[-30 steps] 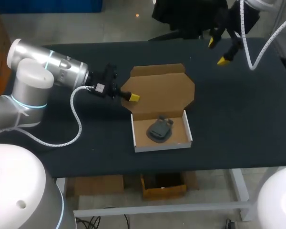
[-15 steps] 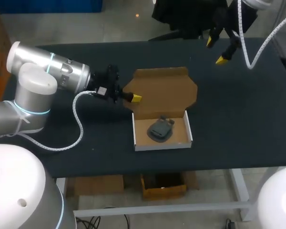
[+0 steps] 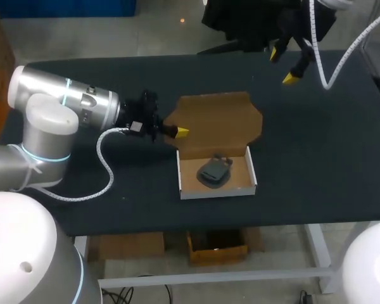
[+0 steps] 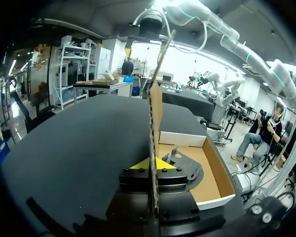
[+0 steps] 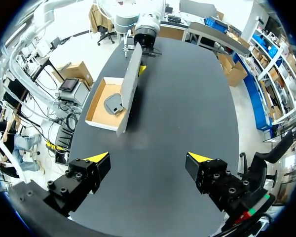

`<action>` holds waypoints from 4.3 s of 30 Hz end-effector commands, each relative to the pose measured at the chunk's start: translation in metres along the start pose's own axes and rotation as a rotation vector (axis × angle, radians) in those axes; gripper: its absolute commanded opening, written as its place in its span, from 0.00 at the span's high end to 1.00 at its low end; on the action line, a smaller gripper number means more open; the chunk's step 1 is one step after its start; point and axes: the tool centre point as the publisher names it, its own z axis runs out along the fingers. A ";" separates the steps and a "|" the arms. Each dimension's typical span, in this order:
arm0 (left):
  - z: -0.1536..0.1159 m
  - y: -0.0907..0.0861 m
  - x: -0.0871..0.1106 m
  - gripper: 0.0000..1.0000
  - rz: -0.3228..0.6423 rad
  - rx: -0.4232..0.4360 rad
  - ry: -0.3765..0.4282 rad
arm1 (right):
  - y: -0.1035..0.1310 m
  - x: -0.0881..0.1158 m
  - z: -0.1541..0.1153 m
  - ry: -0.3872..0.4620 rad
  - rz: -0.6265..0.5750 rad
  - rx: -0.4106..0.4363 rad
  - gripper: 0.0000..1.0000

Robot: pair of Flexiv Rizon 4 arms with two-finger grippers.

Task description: Assemble the packaging by folding the flat box into shape, placing the metal phone stand inside, and closing the box properly

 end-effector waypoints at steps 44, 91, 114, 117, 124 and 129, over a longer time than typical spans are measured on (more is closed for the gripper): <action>0.003 -0.003 0.006 1.00 0.096 -0.018 -0.041 | 0.024 -0.013 0.000 -0.022 0.051 0.054 0.00; 0.003 -0.003 0.006 1.00 0.096 -0.018 -0.041 | 0.132 -0.059 0.042 0.043 0.015 0.312 0.26; 0.003 -0.003 0.006 1.00 0.096 -0.018 -0.041 | 0.138 -0.036 0.039 -0.023 0.046 0.292 0.23; 0.003 -0.003 0.006 1.00 0.096 -0.018 -0.041 | 0.138 -0.036 0.039 -0.023 0.046 0.292 0.24; 0.003 -0.003 0.006 1.00 0.096 -0.018 -0.041 | 0.138 -0.035 0.044 -0.020 0.074 0.311 0.13; 0.003 -0.003 0.006 1.00 0.096 -0.018 -0.041 | 0.136 -0.031 0.048 -0.024 0.111 0.341 0.08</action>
